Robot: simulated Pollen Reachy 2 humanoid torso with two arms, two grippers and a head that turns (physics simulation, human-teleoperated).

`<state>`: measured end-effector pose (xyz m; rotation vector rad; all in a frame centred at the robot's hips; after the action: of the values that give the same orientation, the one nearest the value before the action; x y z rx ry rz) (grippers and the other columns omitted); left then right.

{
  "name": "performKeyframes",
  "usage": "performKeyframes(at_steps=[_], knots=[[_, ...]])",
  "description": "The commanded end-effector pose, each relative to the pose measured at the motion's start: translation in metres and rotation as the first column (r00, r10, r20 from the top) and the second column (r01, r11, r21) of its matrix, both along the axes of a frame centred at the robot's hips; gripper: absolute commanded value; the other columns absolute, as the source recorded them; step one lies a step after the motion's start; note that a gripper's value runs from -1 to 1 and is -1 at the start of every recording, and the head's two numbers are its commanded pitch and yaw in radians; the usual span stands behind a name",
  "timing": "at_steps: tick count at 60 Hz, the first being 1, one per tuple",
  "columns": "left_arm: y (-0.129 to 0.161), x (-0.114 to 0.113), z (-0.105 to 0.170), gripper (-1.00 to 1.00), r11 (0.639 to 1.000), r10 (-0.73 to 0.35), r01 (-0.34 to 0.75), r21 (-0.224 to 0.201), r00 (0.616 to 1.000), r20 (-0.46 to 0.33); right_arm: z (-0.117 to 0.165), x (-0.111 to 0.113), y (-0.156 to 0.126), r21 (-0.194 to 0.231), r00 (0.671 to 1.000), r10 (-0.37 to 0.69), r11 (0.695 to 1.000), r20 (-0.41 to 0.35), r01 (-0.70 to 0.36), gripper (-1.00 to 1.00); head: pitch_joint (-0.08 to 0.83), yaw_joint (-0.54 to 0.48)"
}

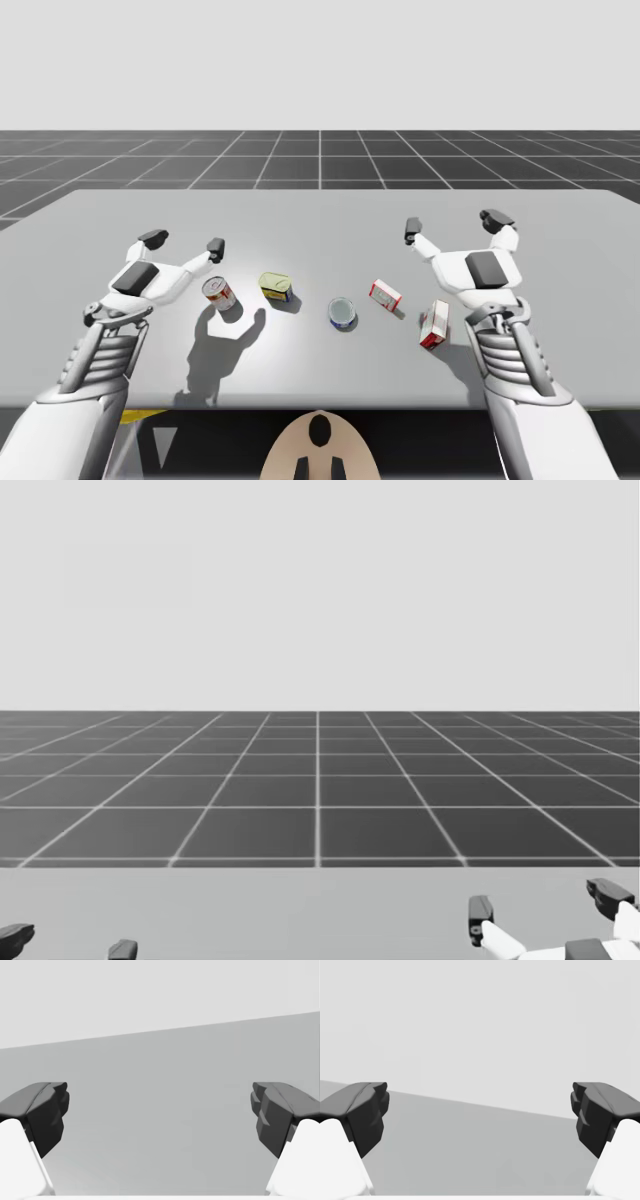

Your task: Pick up the tuna fish can and lift it.

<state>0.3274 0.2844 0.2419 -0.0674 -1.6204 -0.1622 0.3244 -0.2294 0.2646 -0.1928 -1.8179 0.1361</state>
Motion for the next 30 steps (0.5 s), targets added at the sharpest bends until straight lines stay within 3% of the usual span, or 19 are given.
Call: performKeyframes(at_steps=[1,16,30], knots=[[-0.0003,-0.0005,0.0004,-1.0,1.0,0.0,0.0,0.0,1.0,0.0,-0.0024,-0.0006,0.0004,0.006,0.998,-0.055,0.998,0.025,0.054,-1.0,-0.006,0.0],[-0.0006,-0.0009,0.0003,-1.0,1.0,0.001,-0.001,0.001,1.0,0.003,-0.0006,-0.001,0.0012,-0.01,1.0,-0.007,1.0,-0.013,0.006,-1.0,0.071,0.01],[-0.0003,-0.001,-0.0003,-1.0,1.0,-0.003,0.003,0.006,1.0,0.006,-0.002,0.0001,0.0027,-0.014,1.0,-0.014,1.0,-0.008,0.013,-1.0,0.251,-0.01]])
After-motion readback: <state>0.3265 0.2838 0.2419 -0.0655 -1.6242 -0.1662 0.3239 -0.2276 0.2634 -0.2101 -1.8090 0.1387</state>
